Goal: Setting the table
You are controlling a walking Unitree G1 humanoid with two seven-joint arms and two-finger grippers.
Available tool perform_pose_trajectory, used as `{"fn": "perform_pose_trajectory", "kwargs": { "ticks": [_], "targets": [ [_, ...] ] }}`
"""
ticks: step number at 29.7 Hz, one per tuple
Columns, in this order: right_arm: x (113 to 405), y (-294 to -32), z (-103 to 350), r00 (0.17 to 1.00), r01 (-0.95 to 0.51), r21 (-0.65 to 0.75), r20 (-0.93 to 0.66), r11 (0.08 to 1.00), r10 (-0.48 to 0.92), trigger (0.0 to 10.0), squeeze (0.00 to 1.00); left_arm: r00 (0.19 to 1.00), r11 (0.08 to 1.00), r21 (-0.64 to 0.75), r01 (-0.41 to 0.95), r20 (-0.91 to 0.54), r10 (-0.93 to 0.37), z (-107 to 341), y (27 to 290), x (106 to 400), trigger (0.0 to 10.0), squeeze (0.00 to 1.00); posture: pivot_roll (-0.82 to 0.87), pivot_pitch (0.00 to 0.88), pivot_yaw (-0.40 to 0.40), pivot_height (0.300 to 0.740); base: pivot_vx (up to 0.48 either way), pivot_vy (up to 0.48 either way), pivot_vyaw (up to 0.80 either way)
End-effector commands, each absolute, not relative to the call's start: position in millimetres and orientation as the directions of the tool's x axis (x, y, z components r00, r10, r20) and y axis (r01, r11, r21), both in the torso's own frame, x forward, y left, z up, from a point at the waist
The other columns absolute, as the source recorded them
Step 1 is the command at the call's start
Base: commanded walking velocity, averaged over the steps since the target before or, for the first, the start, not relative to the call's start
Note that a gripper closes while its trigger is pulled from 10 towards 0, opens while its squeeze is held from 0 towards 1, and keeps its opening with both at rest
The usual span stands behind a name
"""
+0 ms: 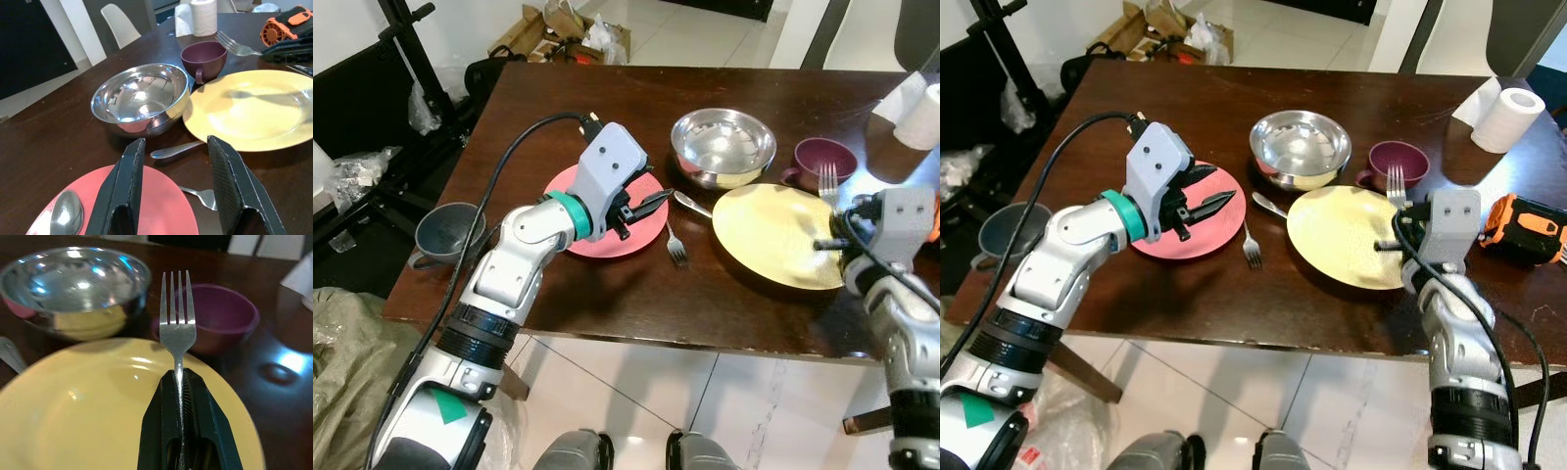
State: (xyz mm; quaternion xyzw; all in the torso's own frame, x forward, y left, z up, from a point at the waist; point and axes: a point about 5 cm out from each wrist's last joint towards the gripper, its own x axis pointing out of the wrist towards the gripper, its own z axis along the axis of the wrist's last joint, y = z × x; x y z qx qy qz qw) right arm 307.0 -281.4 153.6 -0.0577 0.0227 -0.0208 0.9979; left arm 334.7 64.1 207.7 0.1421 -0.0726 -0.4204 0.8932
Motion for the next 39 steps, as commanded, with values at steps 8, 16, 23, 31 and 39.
{"fn": "perform_pose_trajectory", "kwargs": {
  "ticks": [8,16,23,31,39],
  "targets": [
    [307.5,-282.4,146.1,0.998,0.044,-0.104,-0.047,0.994,-0.049,10.0,1.00,0.644,0.610,0.313,0.728,-0.007,-0.765,203.2,64.1,333.1,10.0,0.00,0.06,0.000,0.102,0.740,0.000,0.000,0.00],
    [299.3,-267.8,178.8,0.991,0.049,-0.122,0.127,0.991,-0.033,10.0,0.00,0.645,0.611,0.307,0.729,-0.009,-0.764,201.4,62.6,332.7,10.0,0.00,0.05,0.001,0.106,0.740,0.000,0.000,0.00],
    [283.4,-233.5,199.4,0.972,0.018,-0.092,0.236,0.996,0.004,10.0,0.00,0.700,0.672,0.288,0.683,0.008,-0.714,198.9,66.7,335.6,10.0,0.00,0.04,0.004,0.109,0.740,0.000,0.000,0.00],
    [257.8,-184.9,178.3,0.977,-0.057,-0.009,0.204,0.998,0.058,10.0,0.00,0.813,0.794,0.244,0.556,0.037,-0.580,196.7,94.5,341.2,10.0,0.00,0.04,0.006,0.094,0.740,0.000,0.000,0.00],
    [248.7,-170.8,162.1,0.990,-0.055,0.010,0.134,0.998,0.053,10.0,0.00,0.830,0.803,0.254,0.539,0.007,-0.558,186.4,103.0,335.8,10.0,0.00,0.04,0.002,0.100,0.740,0.000,0.000,0.00]
  ]
}}
